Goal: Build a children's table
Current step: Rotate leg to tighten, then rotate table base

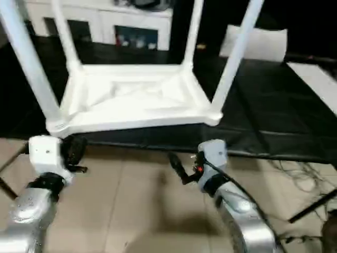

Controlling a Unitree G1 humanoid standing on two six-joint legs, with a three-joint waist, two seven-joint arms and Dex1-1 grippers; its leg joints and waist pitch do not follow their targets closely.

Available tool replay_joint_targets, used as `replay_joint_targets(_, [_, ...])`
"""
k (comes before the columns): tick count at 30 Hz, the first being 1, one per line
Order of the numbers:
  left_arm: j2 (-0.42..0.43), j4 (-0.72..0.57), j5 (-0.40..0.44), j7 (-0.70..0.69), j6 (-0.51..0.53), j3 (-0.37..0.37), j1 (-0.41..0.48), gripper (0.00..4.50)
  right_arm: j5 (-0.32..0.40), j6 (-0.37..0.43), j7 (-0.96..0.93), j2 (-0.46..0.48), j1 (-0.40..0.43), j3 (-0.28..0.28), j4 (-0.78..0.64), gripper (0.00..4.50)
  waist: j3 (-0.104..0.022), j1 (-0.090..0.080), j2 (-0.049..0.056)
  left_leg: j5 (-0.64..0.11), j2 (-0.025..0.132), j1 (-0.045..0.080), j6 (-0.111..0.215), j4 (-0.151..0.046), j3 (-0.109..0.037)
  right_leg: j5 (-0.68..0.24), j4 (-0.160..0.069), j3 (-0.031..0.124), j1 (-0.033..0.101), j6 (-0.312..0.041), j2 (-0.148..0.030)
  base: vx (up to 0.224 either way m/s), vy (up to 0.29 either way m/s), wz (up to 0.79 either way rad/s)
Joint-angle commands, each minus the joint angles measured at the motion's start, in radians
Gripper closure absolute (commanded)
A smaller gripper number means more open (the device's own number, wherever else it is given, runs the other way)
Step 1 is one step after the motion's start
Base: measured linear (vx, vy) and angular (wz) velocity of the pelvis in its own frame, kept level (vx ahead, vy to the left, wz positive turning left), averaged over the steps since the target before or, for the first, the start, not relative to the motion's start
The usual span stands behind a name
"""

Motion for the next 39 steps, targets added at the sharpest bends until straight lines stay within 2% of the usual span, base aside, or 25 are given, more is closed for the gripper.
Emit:
replay_joint_targets(1, [0.012, -0.006, -0.005, -0.006, -0.006, 0.018, 0.003, 2.94, 0.004, 0.002, -0.003, 0.005, -0.013, 0.002, -0.005, 0.00, -0.040, 0.019, 0.005, 0.061, 0.037, -0.038, 0.058, -0.065, -0.002, -0.583, -0.187, 0.112, 0.043, -0.043, -0.188, 0.136, 0.053, 0.24])
replay_joint_targets(2, [0.015, -0.006, -0.006, -0.009, -0.009, 0.017, 0.004, 2.94, 0.001, 0.001, -0.008, 0.003, -0.015, 0.001, -0.001, 0.00, -0.039, 0.026, 0.004, 0.094, 0.040, -0.034, 0.058, -0.102, 0.008, -0.516, -0.180, 0.088, 0.054, -0.074, -0.149, 0.136, 0.053, 0.24])
replay_joint_targets(3, [0.017, -0.006, -0.006, -0.011, -0.009, 0.016, 0.004, 2.94, -0.002, 0.001, -0.010, 0.001, -0.015, 0.002, 0.002, 0.00, -0.054, 0.024, 0.042, 0.165, 0.064, 0.000, 0.054, -0.180, 0.009, -0.331, -0.160, 0.028, 0.073, -0.074, -0.084, 0.200, 0.090, 0.14])
replay_joint_targets(4, [0.018, -0.005, -0.006, -0.012, -0.010, 0.016, 0.004, 2.94, -0.004, 0.002, -0.010, -0.001, -0.015, 0.003, 0.004, 0.00, -0.043, -0.017, 0.070, -0.107, 0.165, 0.105, 0.124, -0.260, -0.097, -0.192, -0.011, 0.008, -0.030, -0.032, -0.015, 0.241, 0.110, 0.11])
replay_joint_targets(5, [0.018, -0.006, -0.006, -0.013, -0.010, 0.016, 0.005, 2.94, -0.005, 0.000, -0.011, -0.002, -0.015, 0.005, 0.005, 0.00, -0.077, -0.036, 0.063, -0.147, 0.215, 0.177, 0.185, -0.263, -0.152, -0.158, 0.072, 0.025, -0.087, -0.009, -0.020, 0.241, 0.110, 0.11])
replay_joint_targets(6, [0.018, -0.008, -0.006, -0.013, -0.011, 0.017, 0.007, 2.94, -0.005, -0.001, -0.011, -0.003, -0.014, 0.006, 0.004, 0.00, -0.089, -0.033, 0.056, -0.037, 0.213, 0.198, 0.302, -0.222, -0.167, -0.108, 0.123, 0.053, -0.150, 0.050, -0.033, 0.237, 0.071, 0.13])
replay_joint_targets(7, [0.018, -0.008, -0.006, -0.013, -0.011, 0.017, 0.007, 2.94, -0.005, -0.001, -0.011, -0.003, -0.014, 0.006, 0.004, 0.00, -0.070, -0.031, 0.059, 0.057, 0.177, 0.155, 0.349, -0.217, -0.120, -0.045, 0.155, 0.060, -0.178, 0.100, -0.036, 0.216, 0.039, 0.10])
replay_joint_targets(8, [0.017, -0.009, -0.006, -0.014, -0.011, 0.017, 0.009, 2.94, -0.004, -0.001, -0.012, -0.003, -0.013, 0.007, 0.004, 0.00, -0.086, -0.043, 0.047, 0.124, 0.168, 0.169, 0.380, -0.210, -0.114, -0.004, 0.156, 0.060, -0.200, 0.119, -0.039, 0.216, 0.039, 0.10])
replay_joint_targets(9, [0.017, -0.019, -0.017, -0.023, -0.013, 0.011, 0.023, 2.94, -0.004, -0.001, -0.012, -0.007, -0.005, 0.006, -0.001, 0.00, -0.066, -0.040, 0.042, 0.126, 0.139, 0.116, 0.382, -0.240, -0.051, 0.073, 0.156, 0.056, -0.198, 0.118, -0.033, 0.176, -0.002, 0.04])
replay_joint_targets(10, [0.017, -0.022, -0.022, -0.027, -0.014, 0.009, 0.029, 2.94, -0.004, -0.001, -0.012, -0.008, -0.003, 0.006, -0.003, 0.00, -0.060, -0.046, 0.011, 0.050, 0.114, 0.090, 0.360, -0.256, -0.007, 0.177, 0.089, 0.074, -0.183, 0.066, -0.049, 0.155, -0.077, -0.02])
replay_joint_targets(11, [0.017, -0.026, -0.026, -0.031, -0.015, 0.007, 0.034, 2.94, -0.005, -0.001, -0.012, -0.009, 0.000, 0.006, -0.005, 0.00, -0.061, -0.042, -0.011, -0.017, 0.079, 0.083, 0.321, -0.243, 0.017, 0.196, 0.019, 0.098, -0.165, 0.037, -0.067, 0.155, -0.077, -0.02])
replay_joint_targets(12, [0.015, -0.034, -0.041, -0.045, -0.032, 0.000, 0.046, 2.94, -0.005, -0.001, -0.010, -0.010, 0.005, 0.005, -0.008, 0.00, -0.061, -0.012, -0.065, -0.193, -0.021, 0.033, 0.216, -0.155, 0.057, -0.153, -0.098, 0.200, -0.091, 0.024, -0.125, 0.146, -0.104, 0.04])
replay_joint_targets(13, [0.015, -0.034, -0.041, -0.045, -0.032, 0.000, 0.046, 2.94, -0.005, -0.001, -0.010, -0.010, 0.005, 0.005, -0.008, 0.00, -0.071, 0.009, -0.063, -0.082, -0.026, 0.019, 0.139, -0.047, 0.010, -0.482, -0.135, 0.271, -0.039, -0.036, -0.220, 0.159, -0.081, 0.00])
replay_joint_targets(14, [0.015, -0.039, -0.051, -0.053, -0.044, -0.004, 0.054, 2.94, -0.006, -0.001, -0.008, -0.010, 0.007, 0.004, -0.009, 0.00, -0.070, 0.015, -0.059, -0.012, -0.012, -0.008, 0.100, -0.041, -0.012, -0.454, -0.123, 0.270, -0.020, -0.069, -0.232, 0.159, -0.081, 0.00])
replay_joint_targets(15, [0.012, -0.052, -0.069, -0.073, -0.072, -0.006, 0.081, 2.75, -0.006, -0.002, -0.008, -0.012, 0.012, 0.005, -0.012, 0.00, -0.074, 0.022, -0.045, 0.133, 0.001, -0.023, 0.027, -0.076, -0.033, -0.141, -0.077, 0.245, -0.021, -0.099, -0.204, 0.151, -0.063, -0.13])
replay_joint_targets(16, [0.012, -0.052, -0.069, -0.073, -0.072, -0.006, 0.081, 2.58, -0.006, -0.002, -0.008, -0.012, 0.012, 0.005, -0.012, 0.00, -0.070, 0.012, -0.038, 0.266, 0.016, -0.025, -0.020, -0.130, -0.029, 0.202, -0.042, 0.194, -0.038, -0.136, -0.155, 0.128, -0.043, -0.06])
replay_joint_targets(17, [0.005, -0.071, -0.099, -0.099, -0.105, -0.004, 0.111, 2.58, -0.005, -0.002, -0.007, -0.015, 0.015, 0.005, -0.014, 0.00, -0.066, 0.009, -0.022, 0.339, 0.023, -0.016, -0.033, -0.173, -0.022, 0.319, -0.030, 0.159, -0.061, -0.125, -0.117, 0.128, -0.043, -0.06])
replay_joint_targets(18, [0.002, -0.094, -0.129, -0.133, -0.157, -0.006, 0.154, 2.58, -0.004, -0.004, -0.008, -0.018, 0.019, 0.005, -0.015, 0.00, -0.063, -0.010, -0.005, 0.414, 0.045, -0.027, -0.025, -0.187, -0.025, 0.444, -0.007, 0.130, -0.070, -0.103, -0.078, 0.129, 0.004, -0.11])
replay_joint_targets(19, [0.001, -0.106, -0.142, -0.150, -0.185, -0.007, 0.177, 2.54, -0.002, -0.004, -0.008, -0.020, 0.020, 0.004, -0.015, 0.00, -0.076, -0.009, 0.011, 0.415, 0.073, 0.016, -0.038, -0.176, -0.032, 0.480, -0.006, 0.134, -0.087, -0.118, -0.078, 0.106, 0.027, -0.09])
replay_joint_targets(21, [0.007, -0.118, -0.158, -0.185, -0.250, -0.010, 0.218, 2.25, 0.000, -0.005, -0.007, -0.023, 0.019, -0.001, -0.012, 0.00, -0.082, -0.015, 0.008, 0.357, 0.073, 0.015, -0.047, -0.183, -0.031, 0.460, -0.015, 0.138, -0.071, -0.144, -0.087, 0.053, 0.013, -0.05])
replay_joint_targets(23, [0.010, -0.115, -0.164, -0.198, -0.269, -0.008, 0.236, 2.14, 0.001, -0.006, -0.006, -0.024, 0.018, -0.003, -0.010, 0.00, -0.069, -0.017, 0.004, 0.172, 0.075, 0.008, -0.050, -0.199, -0.026, 0.330, -0.032, 0.143, -0.068, -0.148, -0.099, 0.000, 0.000, 0.00])
replay_joint_targets(25, [0.012, -0.080, -0.176, -0.227, -0.324, 0.015, 0.273, 2.01, 0.002, -0.008, -0.005, -0.026, 0.015, -0.006, -0.005, 0.00, -0.057, -0.021, 0.004, -0.055, 0.085, 0.013, -0.044, -0.218, -0.022, 0.099, -0.055, 0.148, -0.073, -0.142, -0.108, 0.000, 0.000, 0.00])
replay_joint_targets(28, [0.009, -0.054, -0.194, -0.245, -0.373, 0.035, 0.311, 1.78, 0.001, -0.009, -0.004, -0.027, 0.011, -0.007, -0.002, 0.00, -0.045, -0.026, 0.000, -0.182, 0.091, 0.011, -0.048, -0.228, -0.010, -0.150, -0.077, 0.155, -0.085, -0.107, -0.112, 0.000, 0.000, 0.00])
replay_joint_targets(33, [-0.040, 0.014, -0.209, -0.185, -0.508, 0.125, 0.376, 1.34, 0.045, -0.018, 0.065, -0.053, 0.012, -0.001, -0.015, 0.00, -0.044, -0.029, 0.007, -0.227, 0.094, 0.015, -0.058, -0.225, -0.002, -0.234, -0.088, 0.159, -0.097, -0.075, -0.111, 0.000, 0.000, 0.00])
replay_joint_targets(39, [-0.080, 0.061, -0.217, -0.117, -0.580, 0.204, 0.394, 0.98, 0.234, 0.064, 0.324, -0.157, 0.046, 0.036, -0.143, 0.00, -0.049, -0.016, 0.011, -0.138, 0.103, 0.010, -0.018, -0.221, -0.002, -0.070, -0.075, 0.160, -0.088, -0.094, -0.110, 0.000, 0.000, 0.00])
